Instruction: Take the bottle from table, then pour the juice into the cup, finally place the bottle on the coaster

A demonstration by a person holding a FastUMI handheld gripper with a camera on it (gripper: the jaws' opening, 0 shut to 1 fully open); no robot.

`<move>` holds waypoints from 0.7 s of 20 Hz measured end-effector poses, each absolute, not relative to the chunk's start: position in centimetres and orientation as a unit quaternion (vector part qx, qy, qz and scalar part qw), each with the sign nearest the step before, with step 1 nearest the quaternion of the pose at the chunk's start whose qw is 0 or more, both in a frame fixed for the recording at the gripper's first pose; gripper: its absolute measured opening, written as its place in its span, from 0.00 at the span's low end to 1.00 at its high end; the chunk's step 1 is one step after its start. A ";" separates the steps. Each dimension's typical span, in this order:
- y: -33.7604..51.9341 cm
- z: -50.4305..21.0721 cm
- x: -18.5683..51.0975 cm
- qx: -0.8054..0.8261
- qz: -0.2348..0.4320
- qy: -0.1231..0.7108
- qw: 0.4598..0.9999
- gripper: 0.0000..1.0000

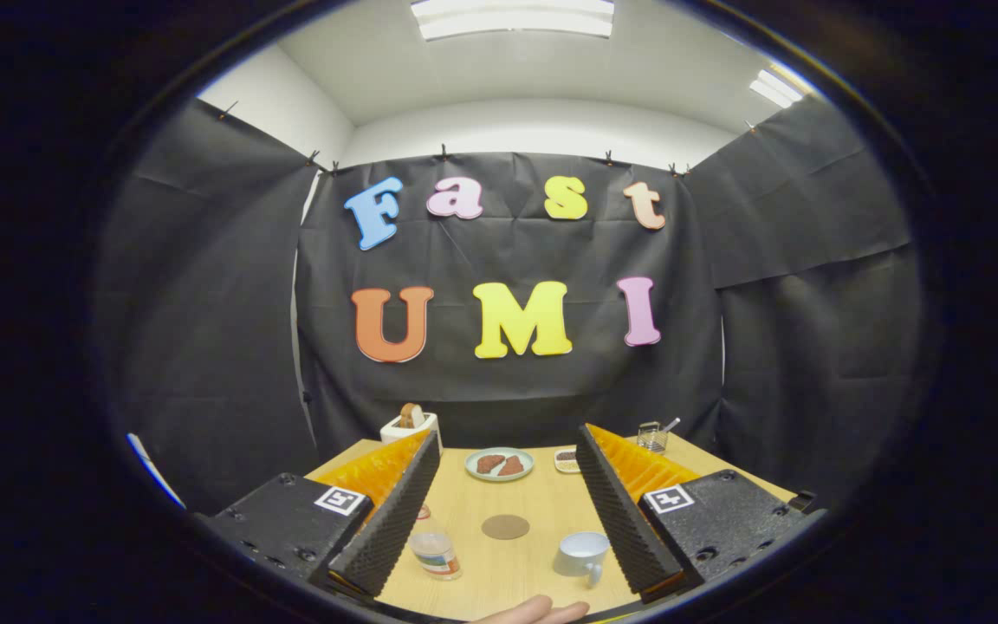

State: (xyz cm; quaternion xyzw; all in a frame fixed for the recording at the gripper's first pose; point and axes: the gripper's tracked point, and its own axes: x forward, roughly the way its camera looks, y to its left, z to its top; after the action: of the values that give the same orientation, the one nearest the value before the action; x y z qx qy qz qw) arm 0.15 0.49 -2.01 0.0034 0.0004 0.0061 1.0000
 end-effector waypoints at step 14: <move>4.4 -5.8 0.4 0.017 0.020 0.001 1.000 1.00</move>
State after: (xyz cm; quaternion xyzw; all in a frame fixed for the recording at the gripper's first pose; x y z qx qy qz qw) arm 0.45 4.44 -5.79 0.0166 0.0006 0.0204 0.9997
